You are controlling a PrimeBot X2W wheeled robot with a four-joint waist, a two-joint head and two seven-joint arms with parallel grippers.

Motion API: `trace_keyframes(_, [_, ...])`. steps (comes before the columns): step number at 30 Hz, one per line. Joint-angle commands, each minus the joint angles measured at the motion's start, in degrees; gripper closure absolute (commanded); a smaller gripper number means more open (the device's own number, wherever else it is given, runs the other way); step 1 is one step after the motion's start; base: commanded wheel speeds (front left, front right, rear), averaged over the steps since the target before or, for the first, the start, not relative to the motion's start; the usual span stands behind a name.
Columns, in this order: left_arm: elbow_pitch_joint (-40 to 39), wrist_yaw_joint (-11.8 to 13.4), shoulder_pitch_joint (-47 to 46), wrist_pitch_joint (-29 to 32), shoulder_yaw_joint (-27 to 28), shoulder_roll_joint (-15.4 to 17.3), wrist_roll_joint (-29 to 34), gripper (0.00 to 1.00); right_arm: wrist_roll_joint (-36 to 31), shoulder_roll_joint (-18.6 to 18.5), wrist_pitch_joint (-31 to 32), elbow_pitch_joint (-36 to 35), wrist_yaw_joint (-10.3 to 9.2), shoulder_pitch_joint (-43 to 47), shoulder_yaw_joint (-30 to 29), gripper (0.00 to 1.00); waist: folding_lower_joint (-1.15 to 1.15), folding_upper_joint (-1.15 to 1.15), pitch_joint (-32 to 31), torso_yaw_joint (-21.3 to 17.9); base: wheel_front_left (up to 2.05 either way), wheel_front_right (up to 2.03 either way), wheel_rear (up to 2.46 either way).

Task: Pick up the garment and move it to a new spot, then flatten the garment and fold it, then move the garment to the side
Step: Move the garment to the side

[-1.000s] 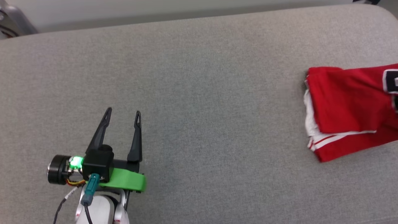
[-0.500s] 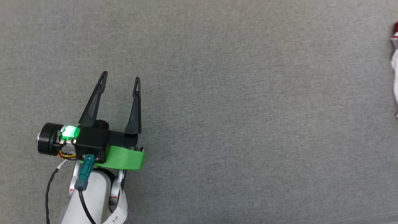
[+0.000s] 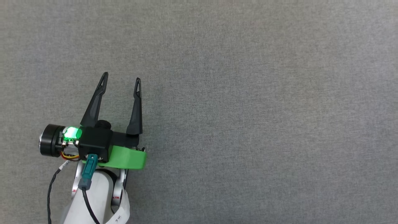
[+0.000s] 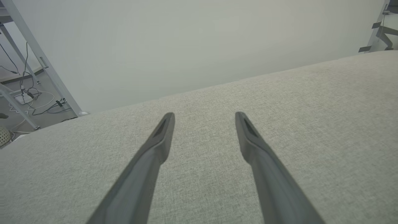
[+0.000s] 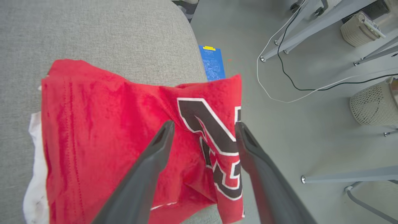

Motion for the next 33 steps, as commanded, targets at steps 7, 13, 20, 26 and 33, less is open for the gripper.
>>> trace_keyframes(7, [1.31,0.75,2.75,-0.34,0.13,-0.05,-1.26,0.00,-1.82,0.75,-12.84,0.34,-0.05,0.88,0.38,0.00,-0.01,0.00,-7.27,0.59,0.00,0.00,0.00])
trace_keyframes(13, [2.04,1.12,5.58,-0.34,1.02,-0.29,-2.20,0.00,-5.31,2.13,-23.21,-1.11,-0.05,1.14,-0.53,0.00,-0.01,0.00,-11.05,1.34,0.00,0.00,0.00])
trace_keyframes(20, [3.02,0.98,7.80,-0.34,1.89,-0.89,-2.91,0.00,-14.03,9.92,-24.64,-12.14,-0.05,3.16,-8.90,0.00,-0.01,0.00,-14.14,2.75,0.00,0.00,0.00])
trace_keyframes(26, [4.14,0.54,8.43,-0.34,2.35,-1.59,-3.20,0.00,-23.75,21.56,-24.66,-27.86,-0.05,11.76,-17.64,0.00,-0.01,0.00,-16.65,4.94,0.00,0.00,0.00])
trace_keyframes(33, [5.12,-0.04,10.03,-0.34,3.12,-2.35,-3.61,0.00,-31.11,35.38,-24.66,-41.12,-0.05,22.31,-19.59,0.00,-0.01,0.00,-18.79,6.78,0.00,0.00,0.00])
